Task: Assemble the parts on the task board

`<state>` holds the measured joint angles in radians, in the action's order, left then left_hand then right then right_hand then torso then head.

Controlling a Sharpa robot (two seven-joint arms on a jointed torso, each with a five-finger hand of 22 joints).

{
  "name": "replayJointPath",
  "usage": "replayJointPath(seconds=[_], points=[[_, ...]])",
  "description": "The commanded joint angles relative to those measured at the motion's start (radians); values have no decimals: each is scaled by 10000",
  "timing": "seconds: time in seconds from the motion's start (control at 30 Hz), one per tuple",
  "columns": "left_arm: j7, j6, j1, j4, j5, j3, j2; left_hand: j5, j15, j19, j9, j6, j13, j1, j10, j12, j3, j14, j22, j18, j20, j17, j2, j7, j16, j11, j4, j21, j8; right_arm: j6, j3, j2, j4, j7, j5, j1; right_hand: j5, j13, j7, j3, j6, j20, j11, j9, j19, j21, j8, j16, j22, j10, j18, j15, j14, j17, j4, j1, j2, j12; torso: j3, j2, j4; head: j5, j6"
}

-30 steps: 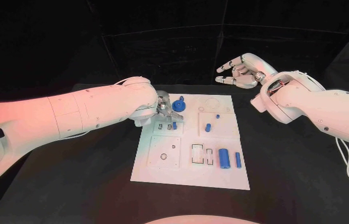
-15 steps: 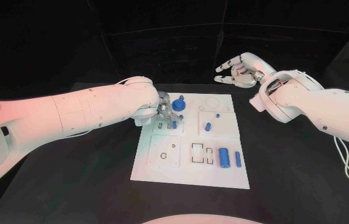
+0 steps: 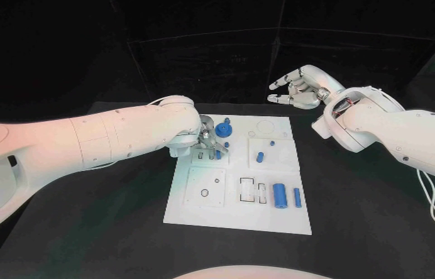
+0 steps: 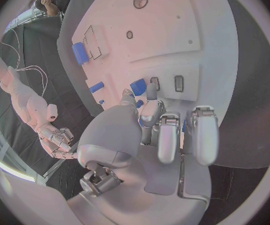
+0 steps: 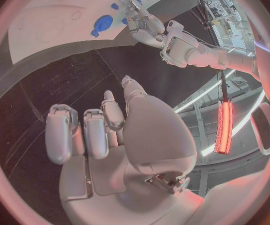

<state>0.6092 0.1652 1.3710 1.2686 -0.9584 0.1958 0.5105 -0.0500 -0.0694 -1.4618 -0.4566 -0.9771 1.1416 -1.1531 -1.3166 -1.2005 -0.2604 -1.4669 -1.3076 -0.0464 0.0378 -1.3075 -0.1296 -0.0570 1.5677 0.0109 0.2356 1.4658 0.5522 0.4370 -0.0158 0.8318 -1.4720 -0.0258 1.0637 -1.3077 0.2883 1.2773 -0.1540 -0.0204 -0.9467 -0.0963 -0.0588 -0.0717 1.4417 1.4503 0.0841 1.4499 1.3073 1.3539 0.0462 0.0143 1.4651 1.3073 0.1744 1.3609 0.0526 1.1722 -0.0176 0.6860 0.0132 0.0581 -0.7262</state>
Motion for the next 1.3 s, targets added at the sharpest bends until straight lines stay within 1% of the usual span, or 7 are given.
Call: replayJointPath(seconds=[0.03, 0.43, 0.7, 0.87, 1.03, 1.23, 1.3], points=[[75, 236, 8, 4, -46, 1, -19, -1, -58, -546, -18, 83, 12, -107, -24, -17, 17, -1039, -1086, 135, -56, -2633, 11, 17, 31, 36, -64, 58, 47, -106, 10, -9, 6, 1, -23, -26, 59, -9, 32, 37, 15, 12, -36, -8, -87, -43, 45, -35, 56, -68, 96, -14, 622, 915, 7, 97, -25, -62, -3, 4, 0, -6, -8], [78, 187, 5, 116, 292, 6, 8, -5, -60, -536, -203, 172, 30, -438, -9, 9, 313, -1039, -1115, 136, -52, -2633, -194, 22, 31, 42, -350, 72, 131, -130, 10, -86, 99, 28, -24, -26, 79, -17, 32, 34, 11, 13, -36, -9, -100, -58, 50, -50, 30, -75, 102, -12, 618, 898, 14, 108, -42, -74, 0, 6, 1, -13, -29], [66, 33, 2, 207, 891, 5, 63, -12, -113, -522, -346, 345, 25, -1415, 30, 75, 1203, -1039, -1135, 134, -91, -2633, -641, 91, 31, 107, -1109, 77, 134, -145, 9, -156, 187, 37, -23, -26, 110, -22, 32, 24, 7, 15, -33, -10, -98, -60, 55, -50, 30, -78, 101, -10, 620, 902, 17, 134, -67, -78, -1, 10, 6, -13, -85], [53, -90, 0, 287, 1296, 4, 133, -21, -180, -512, -404, 534, -57, -2373, 144, 239, 2186, -1039, -1146, 132, -155, -2633, -837, 146, 31, 171, -1964, 76, 57, -158, 8, -196, 242, 52, -20, -25, 204, -26, 34, 14, 4, 20, -30, -9, -95, -67, 64, -62, 29, -79, 101, -6, 621, 895, 10, 197, -89, -79, 0, 10, 10, -26, -121], [46, -248, -1, 419, 1496, 2, 303, -9, -133, -497, -518, 605, -148, -2318, 176, 389, 2995, -1039, -1143, 132, -127, -2633, -695, 78, 31, 121, -2355, 63, 57, -179, 8, -222, 282, 53, -19, -24, 204, -26, 34, 14, 4, 20, -30, -9, -95, -67, 64, -62, 29, -79, 101, -6, 621, 895, 10, 197, -89, -79, 2, 12, 9, -28, -133], [44, -368, 3, 605, 1555, -4, 566, -4, -112, -486, -664, 638, -223, -1861, 184, 512, 3910, -1039, -1147, 126, -104, -2633, -348, 65, 31, 96, -2604, 49, 67, -192, 7, -228, 318, 50, -19, -24, 226, -33, 33, 16, 4, 20, -30, -9, -100, -74, 65, -69, 18, -84, 103, -5, 619, 888, 11, 206, -88, -88, 0, 0, 19, -34, -148], [43, -389, 5, 656, 1561, -6, 643, -8, -117, -480, -749, 638, -239, -1527, 177, 555, 4524, -1039, -1145, 124, -93, -2633, -103, 33, 31, 97, -2712, 36, 70, -194, 7, -229, 328, 49, -19, -24, 231, -35, 33, 16, 3, 21, -30, -9, -101, -75, 66, -71, 15, -85, 103, -5, 619, 887, 11, 207, -88, -90, -3, 3, 23, -33, -151]])
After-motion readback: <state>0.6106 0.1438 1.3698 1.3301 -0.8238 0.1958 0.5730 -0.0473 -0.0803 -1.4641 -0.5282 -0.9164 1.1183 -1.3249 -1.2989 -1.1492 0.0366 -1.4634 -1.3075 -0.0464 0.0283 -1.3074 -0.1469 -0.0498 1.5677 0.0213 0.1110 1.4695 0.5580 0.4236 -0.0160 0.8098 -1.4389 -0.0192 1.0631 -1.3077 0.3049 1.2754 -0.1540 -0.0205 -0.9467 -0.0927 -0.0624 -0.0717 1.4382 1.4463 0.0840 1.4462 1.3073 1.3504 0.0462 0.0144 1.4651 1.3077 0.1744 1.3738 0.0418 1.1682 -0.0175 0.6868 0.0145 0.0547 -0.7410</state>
